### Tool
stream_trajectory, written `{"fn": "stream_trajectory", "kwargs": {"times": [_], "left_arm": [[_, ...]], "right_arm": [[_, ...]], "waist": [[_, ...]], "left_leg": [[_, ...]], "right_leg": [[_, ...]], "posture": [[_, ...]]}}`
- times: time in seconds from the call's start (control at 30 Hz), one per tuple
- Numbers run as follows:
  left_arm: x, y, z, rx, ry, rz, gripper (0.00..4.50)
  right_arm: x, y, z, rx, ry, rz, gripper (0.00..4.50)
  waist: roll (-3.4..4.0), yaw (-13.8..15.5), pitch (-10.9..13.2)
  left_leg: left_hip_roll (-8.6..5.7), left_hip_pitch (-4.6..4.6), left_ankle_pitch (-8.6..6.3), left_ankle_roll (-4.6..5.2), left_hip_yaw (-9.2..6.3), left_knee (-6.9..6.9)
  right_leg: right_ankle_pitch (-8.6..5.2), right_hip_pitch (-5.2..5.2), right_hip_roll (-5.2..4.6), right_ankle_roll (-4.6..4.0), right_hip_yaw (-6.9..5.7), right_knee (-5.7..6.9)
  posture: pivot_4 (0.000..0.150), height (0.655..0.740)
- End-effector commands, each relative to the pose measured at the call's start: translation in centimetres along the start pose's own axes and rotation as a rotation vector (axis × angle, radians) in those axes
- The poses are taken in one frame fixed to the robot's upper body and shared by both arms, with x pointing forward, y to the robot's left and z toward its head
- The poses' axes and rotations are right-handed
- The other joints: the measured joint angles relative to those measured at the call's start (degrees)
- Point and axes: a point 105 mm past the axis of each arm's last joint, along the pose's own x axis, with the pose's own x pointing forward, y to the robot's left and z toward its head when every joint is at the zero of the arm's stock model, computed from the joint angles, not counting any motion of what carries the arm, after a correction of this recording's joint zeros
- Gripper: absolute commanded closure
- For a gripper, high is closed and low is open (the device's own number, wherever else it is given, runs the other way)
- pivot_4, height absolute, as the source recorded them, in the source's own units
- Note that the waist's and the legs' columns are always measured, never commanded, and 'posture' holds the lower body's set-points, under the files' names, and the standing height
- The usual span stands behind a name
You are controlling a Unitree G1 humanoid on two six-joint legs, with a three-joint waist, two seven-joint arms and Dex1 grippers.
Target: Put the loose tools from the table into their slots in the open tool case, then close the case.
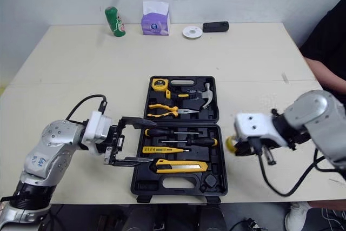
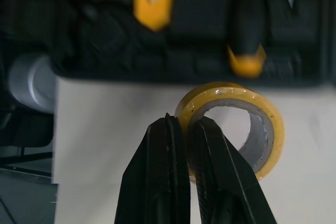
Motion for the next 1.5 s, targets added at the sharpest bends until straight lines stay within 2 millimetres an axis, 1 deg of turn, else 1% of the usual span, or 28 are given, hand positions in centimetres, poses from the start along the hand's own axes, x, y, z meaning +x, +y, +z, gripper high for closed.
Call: {"fn": "stream_trajectory", "kwargs": {"times": [0.03,0.1,0.17,0.27,0.4,0.47,0.57,0.67,0.87,1.03,1.33,1.5], "left_arm": [[-0.3,-0.7,1.1,0.042,-0.02,0.019,0.0],[-0.3,-1.1,0.8,0.099,0.0,0.028,0.0],[-0.3,-1.1,0.7,0.109,-0.005,0.059,0.0],[-0.1,-2.0,0.6,0.052,-0.015,0.059,0.0],[0.3,-3.1,0.7,-0.018,-0.029,0.035,0.0],[0.6,-3.3,0.7,-0.054,-0.035,0.031,0.0],[1.0,-3.5,0.7,-0.073,-0.042,0.031,0.0],[1.3,-3.4,0.8,-0.073,-0.052,0.04,0.0],[1.8,-4.0,0.7,-0.082,-0.048,0.033,0.0],[1.9,-3.8,0.6,-0.087,-0.048,0.039,0.0],[2.2,-4.1,0.2,-0.107,-0.043,0.031,0.0],[2.3,-3.8,0.1,-0.103,-0.042,0.035,0.0]], "right_arm": [[1.0,1.3,1.9,-0.062,-0.02,0.061,4.47],[1.7,1.5,2.4,-0.083,-0.027,0.071,4.47],[2.2,1.9,2.5,-0.097,-0.027,0.09,4.47],[2.8,2.6,2.6,-0.116,-0.024,0.129,4.47],[3.3,3.0,2.8,-0.123,-0.018,0.175,4.47],[3.6,3.2,2.4,-0.132,0.01,0.203,4.47],[3.9,3.4,1.9,-0.138,0.048,0.226,4.47],[4.4,3.2,2.2,-0.13,0.032,0.224,4.47],[5.0,3.7,1.4,-0.111,0.062,0.244,4.47],[5.4,3.0,1.0,-0.109,0.088,0.245,4.47],[5.9,2.2,1.4,-0.123,0.095,0.251,4.47],[5.8,2.8,1.2,-0.104,0.117,0.3,4.47]], "waist": [[0.0,0.0,0.0],[0.0,-0.06,0.0],[0.0,-0.07,0.0],[0.0,-0.05,0.0],[0.0,-0.1,0.0],[0.0,-0.11,0.0],[-0.01,-0.07,0.0],[-0.01,-0.08,0.0],[-0.01,-0.08,0.0],[-0.01,-0.13,0.0],[-0.01,-0.23,0.0],[-0.01,-0.24,0.0]], "left_leg": [[-0.01,-0.01,-0.01,0.01,-0.01,0.0],[-0.02,-0.04,-0.01,0.02,-0.04,0.0],[-0.02,-0.05,-0.01,0.02,-0.05,0.0],[-0.04,-0.07,-0.02,0.04,-0.06,0.0],[-0.05,-0.08,-0.03,0.07,-0.08,0.0],[-0.05,-0.08,-0.03,0.07,-0.08,0.0],[-0.07,-0.08,-0.03,0.08,-0.11,0.0],[-0.08,-0.09,-0.03,0.08,-0.11,0.01],[-0.08,-0.1,-0.02,0.08,-0.11,0.01],[-0.07,-0.1,-0.02,0.1,-0.11,0.03],[-0.08,-0.1,-0.02,0.09,-0.13,0.03],[-0.07,-0.1,-0.02,0.09,-0.13,0.03]], "right_leg": [[0.0,0.0,-0.03,0.0,-0.01,0.0],[0.0,-0.01,-0.06,0.0,-0.02,-0.03],[0.0,-0.02,-0.07,0.0,-0.06,-0.03],[0.0,-0.01,-0.09,0.0,-0.07,-0.03],[0.0,-0.01,-0.11,0.0,-0.09,-0.03],[0.0,-0.01,-0.12,0.0,-0.09,-0.01],[0.0,0.0,-0.13,0.0,-0.12,-0.03],[0.0,0.0,-0.13,0.0,-0.13,-0.03],[0.0,0.0,-0.13,0.0,-0.14,-0.04],[0.0,0.0,-0.12,-0.01,-0.15,-0.02],[0.0,0.0,-0.12,-0.01,-0.16,-0.03],[-0.01,0.0,-0.12,-0.01,-0.17,-0.02]], "posture": [[0.15,0.74],[0.15,0.74],[0.15,0.74],[0.15,0.74],[0.15,0.74],[0.15,0.74],[0.15,0.74],[0.15,0.74],[0.15,0.74],[0.15,0.74],[0.15,0.74],[0.15,0.74]]}}
